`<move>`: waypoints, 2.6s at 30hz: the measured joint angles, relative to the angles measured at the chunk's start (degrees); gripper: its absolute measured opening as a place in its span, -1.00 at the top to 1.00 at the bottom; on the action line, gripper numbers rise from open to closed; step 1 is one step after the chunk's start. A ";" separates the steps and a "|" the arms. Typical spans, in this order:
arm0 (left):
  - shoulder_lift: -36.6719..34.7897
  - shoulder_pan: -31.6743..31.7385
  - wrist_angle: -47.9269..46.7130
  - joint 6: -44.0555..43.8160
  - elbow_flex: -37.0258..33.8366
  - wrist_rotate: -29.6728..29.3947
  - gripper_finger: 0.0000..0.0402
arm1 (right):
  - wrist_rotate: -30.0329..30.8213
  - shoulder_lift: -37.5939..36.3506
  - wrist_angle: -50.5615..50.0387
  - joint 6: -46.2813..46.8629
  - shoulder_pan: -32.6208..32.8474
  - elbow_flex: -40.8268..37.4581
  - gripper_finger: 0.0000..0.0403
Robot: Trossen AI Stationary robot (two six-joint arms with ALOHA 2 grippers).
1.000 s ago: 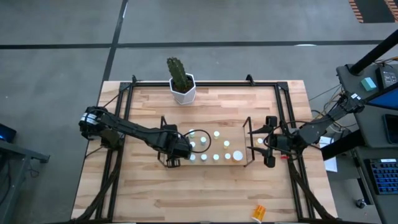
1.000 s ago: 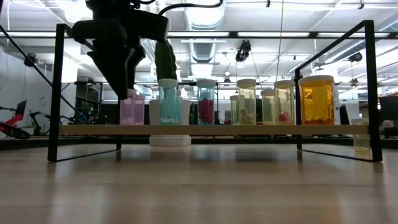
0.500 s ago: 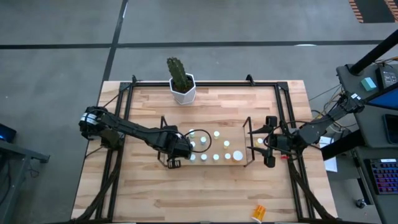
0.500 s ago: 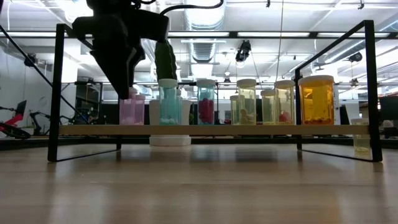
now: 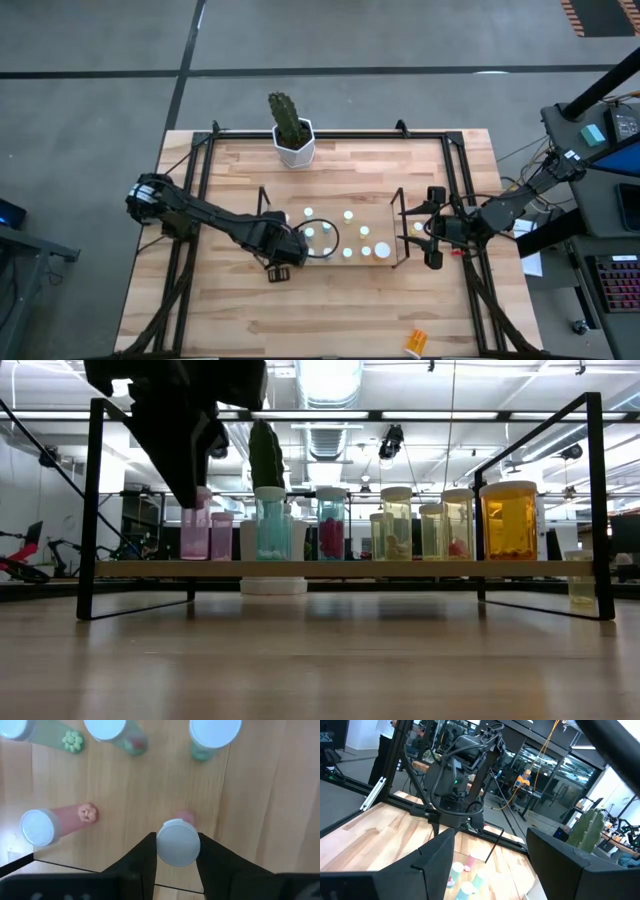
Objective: Pick and place medicine bottles onto shelf by color
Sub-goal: Adjust the pink pill bottle on the shelf
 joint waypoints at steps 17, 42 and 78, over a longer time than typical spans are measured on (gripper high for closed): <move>-0.02 -0.09 -0.08 -1.61 -0.94 0.69 0.50 | 0.00 0.00 0.02 -0.02 -0.01 0.00 -0.18; -0.65 -0.04 -0.63 -2.26 0.86 6.30 0.05 | -0.02 0.00 0.08 0.02 -0.01 0.00 -0.18; -2.59 -6.91 1.27 3.67 -0.35 -5.27 0.05 | 0.13 13.94 -7.87 10.38 2.80 11.30 -0.18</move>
